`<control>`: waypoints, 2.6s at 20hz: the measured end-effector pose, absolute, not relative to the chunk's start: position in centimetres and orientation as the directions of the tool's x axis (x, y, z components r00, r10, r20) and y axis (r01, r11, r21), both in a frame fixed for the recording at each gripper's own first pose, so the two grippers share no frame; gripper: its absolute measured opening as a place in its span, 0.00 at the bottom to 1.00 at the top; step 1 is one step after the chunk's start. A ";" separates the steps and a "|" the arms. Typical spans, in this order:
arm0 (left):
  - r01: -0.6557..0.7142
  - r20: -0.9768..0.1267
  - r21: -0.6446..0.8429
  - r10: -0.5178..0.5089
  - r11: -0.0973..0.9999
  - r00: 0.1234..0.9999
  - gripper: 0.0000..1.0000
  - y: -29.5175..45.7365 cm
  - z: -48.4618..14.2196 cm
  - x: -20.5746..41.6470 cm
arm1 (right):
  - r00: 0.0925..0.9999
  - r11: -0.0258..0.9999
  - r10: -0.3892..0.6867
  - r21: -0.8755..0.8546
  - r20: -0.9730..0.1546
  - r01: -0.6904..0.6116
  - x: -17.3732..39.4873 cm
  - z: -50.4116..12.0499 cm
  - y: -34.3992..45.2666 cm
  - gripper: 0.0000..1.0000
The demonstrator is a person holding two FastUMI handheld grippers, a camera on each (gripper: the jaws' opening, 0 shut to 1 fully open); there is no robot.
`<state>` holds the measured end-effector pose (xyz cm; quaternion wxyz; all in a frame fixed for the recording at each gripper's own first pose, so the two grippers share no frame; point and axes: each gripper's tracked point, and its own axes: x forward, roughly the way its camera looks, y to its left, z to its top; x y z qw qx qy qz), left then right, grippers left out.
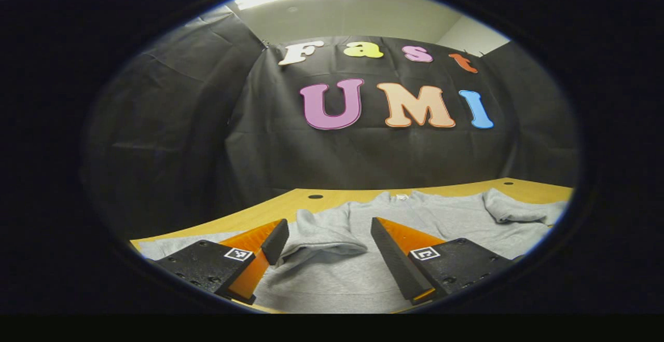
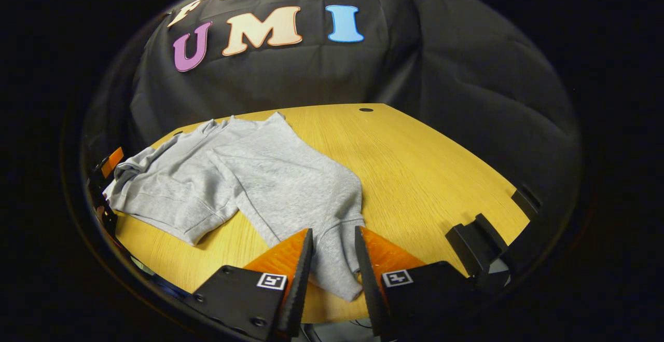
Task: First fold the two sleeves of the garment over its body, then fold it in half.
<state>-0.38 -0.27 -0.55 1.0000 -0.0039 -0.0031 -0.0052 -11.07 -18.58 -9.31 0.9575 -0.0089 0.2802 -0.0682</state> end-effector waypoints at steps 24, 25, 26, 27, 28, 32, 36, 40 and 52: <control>0.025 0.009 -0.007 -0.025 1.000 1.000 0.94 -0.4 -0.5 -0.4 | 0.897 0.999 -0.026 -0.040 -0.442 0.009 0.0 3.3 -12.1 0.02; 0.025 0.009 -0.007 -0.025 1.000 1.000 0.94 -0.4 -0.5 -0.4 | 0.904 0.999 0.000 -0.040 -0.427 -0.019 1.2 4.3 -10.9 0.02; 0.025 0.009 -0.007 -0.025 1.000 1.000 0.93 -0.4 -0.4 -0.4 | 0.910 0.998 0.031 -0.040 -0.413 -0.052 2.3 5.0 -9.5 0.02; 0.025 0.009 -0.007 -0.025 1.000 1.000 0.94 -0.4 -0.5 -0.4 | 0.912 0.994 0.078 -0.033 -0.402 -0.100 3.9 5.9 -7.2 0.02; 0.025 0.009 -0.007 -0.025 1.000 1.000 0.94 -0.4 -0.5 -0.4 | 0.908 0.990 0.118 -0.022 -0.401 -0.138 4.8 6.3 -5.4 0.02; 0.023 0.009 -0.007 -0.023 1.000 1.000 0.93 -0.3 -0.5 -0.4 | 0.887 0.960 0.258 -0.005 -0.384 -0.281 8.8 7.4 2.5 0.02; 0.019 0.008 -0.007 -0.019 1.000 1.000 0.94 -0.3 -0.5 -0.4 | 0.850 0.916 0.378 0.018 -0.368 -0.400 11.9 8.4 10.4 0.02; 0.017 0.009 -0.007 -0.017 1.000 1.000 0.94 -0.3 -0.5 -0.4 | 0.801 0.869 0.474 0.043 -0.365 -0.494 13.9 8.3 17.9 0.02; 0.017 0.009 -0.007 -0.017 1.000 1.000 0.93 -0.3 -0.5 -0.4 | 0.669 0.798 0.564 0.111 -0.485 -0.592 17.4 -5.0 32.5 0.03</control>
